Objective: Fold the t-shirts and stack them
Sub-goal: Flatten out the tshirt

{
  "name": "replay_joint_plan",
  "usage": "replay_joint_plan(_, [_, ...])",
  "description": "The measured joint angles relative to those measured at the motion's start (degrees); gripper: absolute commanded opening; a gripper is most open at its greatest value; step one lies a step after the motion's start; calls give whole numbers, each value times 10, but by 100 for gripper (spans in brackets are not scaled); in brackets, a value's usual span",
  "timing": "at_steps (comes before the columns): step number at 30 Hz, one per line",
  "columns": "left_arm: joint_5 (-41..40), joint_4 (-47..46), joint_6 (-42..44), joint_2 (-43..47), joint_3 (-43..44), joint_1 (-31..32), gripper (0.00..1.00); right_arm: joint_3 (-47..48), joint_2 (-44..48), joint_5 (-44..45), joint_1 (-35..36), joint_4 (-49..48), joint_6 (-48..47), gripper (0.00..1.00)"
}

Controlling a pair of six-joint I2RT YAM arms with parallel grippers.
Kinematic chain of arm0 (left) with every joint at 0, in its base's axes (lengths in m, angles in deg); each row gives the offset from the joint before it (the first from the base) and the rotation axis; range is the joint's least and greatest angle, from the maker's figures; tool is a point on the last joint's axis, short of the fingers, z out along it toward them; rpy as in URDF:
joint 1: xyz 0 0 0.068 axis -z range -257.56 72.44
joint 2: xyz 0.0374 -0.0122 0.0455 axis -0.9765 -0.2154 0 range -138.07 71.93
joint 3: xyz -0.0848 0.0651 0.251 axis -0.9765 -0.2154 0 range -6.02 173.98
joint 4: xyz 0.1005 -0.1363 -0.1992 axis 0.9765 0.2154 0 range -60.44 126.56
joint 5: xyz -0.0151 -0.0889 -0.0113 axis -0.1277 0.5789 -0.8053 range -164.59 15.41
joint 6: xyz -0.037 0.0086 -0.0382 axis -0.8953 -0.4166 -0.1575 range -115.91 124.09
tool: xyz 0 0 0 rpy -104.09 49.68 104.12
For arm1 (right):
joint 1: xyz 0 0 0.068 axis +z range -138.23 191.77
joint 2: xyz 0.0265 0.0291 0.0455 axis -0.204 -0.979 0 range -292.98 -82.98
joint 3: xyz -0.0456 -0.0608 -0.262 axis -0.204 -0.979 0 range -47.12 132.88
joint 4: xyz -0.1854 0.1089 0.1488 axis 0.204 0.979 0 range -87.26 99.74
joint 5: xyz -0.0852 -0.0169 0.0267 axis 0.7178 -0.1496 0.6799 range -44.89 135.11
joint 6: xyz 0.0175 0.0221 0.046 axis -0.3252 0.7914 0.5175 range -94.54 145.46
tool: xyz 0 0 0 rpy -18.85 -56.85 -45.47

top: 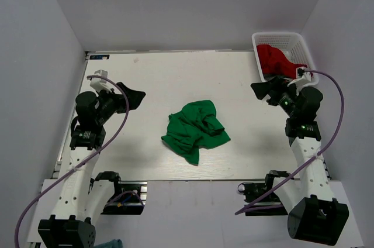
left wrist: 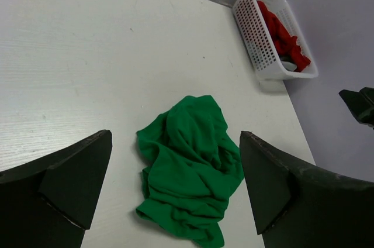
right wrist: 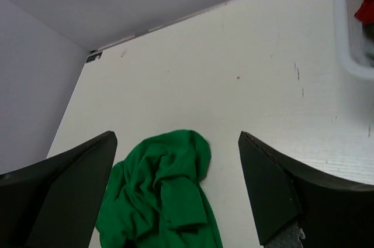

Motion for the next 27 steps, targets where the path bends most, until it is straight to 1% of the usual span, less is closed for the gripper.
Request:
replay_joint_plan(4, [15, -2, -10, -15, -8, 0, 100, 0, 1, 0, 0, 39, -1, 90])
replay_joint_plan(8, [62, -35, -21, -40, -40, 0, 100, 0, -1, 5, 0, 92, -1, 90])
replay_joint_plan(13, [108, -72, -25, -135, -64, 3, 100, 0, -27, 4, 0, 146, -12, 90])
replay_joint_plan(14, [118, -78, -26, -156, -71, 7, 98, -2, -35, -4, 0, 150, -19, 90])
replay_joint_plan(17, [136, -94, -25, -229, -75, 35, 96, -10, -51, -39, 2, 165, -41, 90])
replay_joint_plan(20, [135, -102, -21, -294, -74, 72, 94, -20, -60, -48, 15, 180, -62, 90])
replay_joint_plan(21, [132, -102, -19, -314, -73, 87, 91, -22, -63, -46, 22, 185, -71, 90])
replay_joint_plan(23, [123, -99, -17, -350, -67, 115, 87, -24, -68, -37, 40, 199, -86, 90])
replay_joint_plan(24, [116, -95, -15, -364, -61, 128, 84, -24, -71, -32, 48, 205, -92, 90])
replay_joint_plan(26, [89, -83, -11, -392, -42, 154, 79, -24, -80, -17, 76, 213, -104, 90])
replay_joint_plan(27, [76, -79, -9, -404, -32, 164, 75, -25, -84, -12, 90, 214, -108, 90])
